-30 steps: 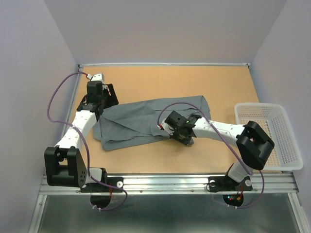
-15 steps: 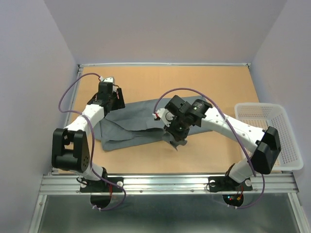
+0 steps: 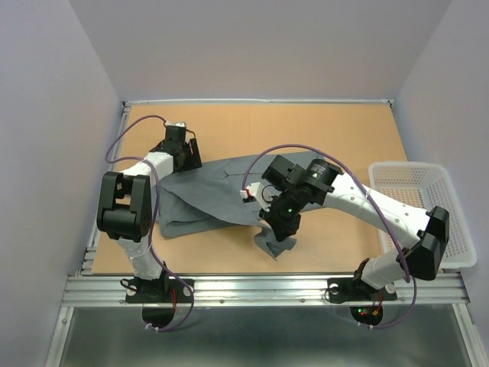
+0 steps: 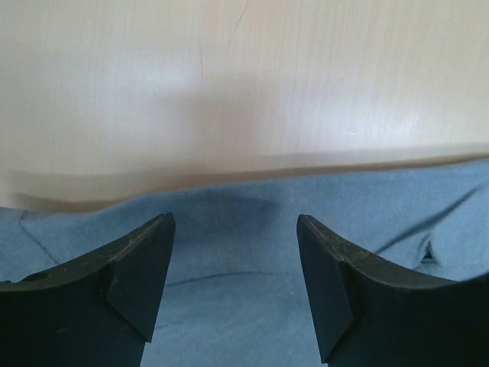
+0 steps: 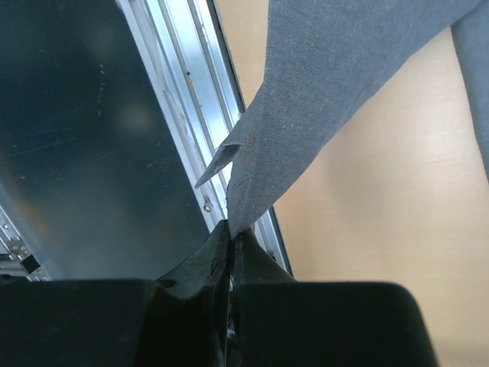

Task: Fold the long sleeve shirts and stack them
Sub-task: Fold the shirt

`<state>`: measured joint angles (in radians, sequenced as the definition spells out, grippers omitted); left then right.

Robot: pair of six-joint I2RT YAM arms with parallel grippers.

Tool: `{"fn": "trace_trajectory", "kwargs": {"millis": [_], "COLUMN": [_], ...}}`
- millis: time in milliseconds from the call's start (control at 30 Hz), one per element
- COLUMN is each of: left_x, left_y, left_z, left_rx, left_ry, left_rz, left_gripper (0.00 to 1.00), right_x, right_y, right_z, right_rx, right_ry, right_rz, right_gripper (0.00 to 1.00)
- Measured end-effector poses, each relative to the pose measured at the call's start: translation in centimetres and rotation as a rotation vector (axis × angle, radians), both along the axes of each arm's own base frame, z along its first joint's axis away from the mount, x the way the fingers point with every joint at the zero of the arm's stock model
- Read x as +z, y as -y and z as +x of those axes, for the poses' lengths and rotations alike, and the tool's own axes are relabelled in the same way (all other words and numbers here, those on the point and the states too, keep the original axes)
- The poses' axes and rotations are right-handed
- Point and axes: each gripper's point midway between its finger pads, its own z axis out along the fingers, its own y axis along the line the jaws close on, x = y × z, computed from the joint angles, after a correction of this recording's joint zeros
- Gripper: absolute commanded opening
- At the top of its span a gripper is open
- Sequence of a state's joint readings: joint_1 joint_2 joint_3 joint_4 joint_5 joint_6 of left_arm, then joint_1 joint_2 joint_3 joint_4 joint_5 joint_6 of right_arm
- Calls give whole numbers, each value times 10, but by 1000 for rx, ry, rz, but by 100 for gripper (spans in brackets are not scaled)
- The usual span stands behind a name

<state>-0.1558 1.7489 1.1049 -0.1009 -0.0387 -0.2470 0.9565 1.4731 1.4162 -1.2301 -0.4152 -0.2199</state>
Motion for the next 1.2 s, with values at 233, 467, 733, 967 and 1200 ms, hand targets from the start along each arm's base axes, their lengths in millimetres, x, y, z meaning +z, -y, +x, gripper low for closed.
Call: {"fn": "trace_trajectory", "kwargs": {"millis": [233, 467, 733, 967, 1200], "left_x": [-15, 4, 58, 46, 42], "left_y": [0, 0, -4, -5, -5], "left_z": [-2, 0, 2, -12, -15], "left_rx": [12, 15, 31, 28, 26], "left_ry": [-36, 5, 139, 102, 86], "left_rz": [-5, -9, -14, -11, -9], "left_gripper": [77, 77, 77, 77, 77], "right_x": [14, 19, 30, 11, -55], "right_y": [-7, -33, -32, -9, -9], "right_z": [3, 39, 142, 214, 246], "right_rx": [1, -28, -219, -404, -521], "right_ry": [2, 64, 125, 109, -30], "right_rz": [23, 2, 65, 71, -11], "right_gripper": [0, 0, 1, 1, 1]}}
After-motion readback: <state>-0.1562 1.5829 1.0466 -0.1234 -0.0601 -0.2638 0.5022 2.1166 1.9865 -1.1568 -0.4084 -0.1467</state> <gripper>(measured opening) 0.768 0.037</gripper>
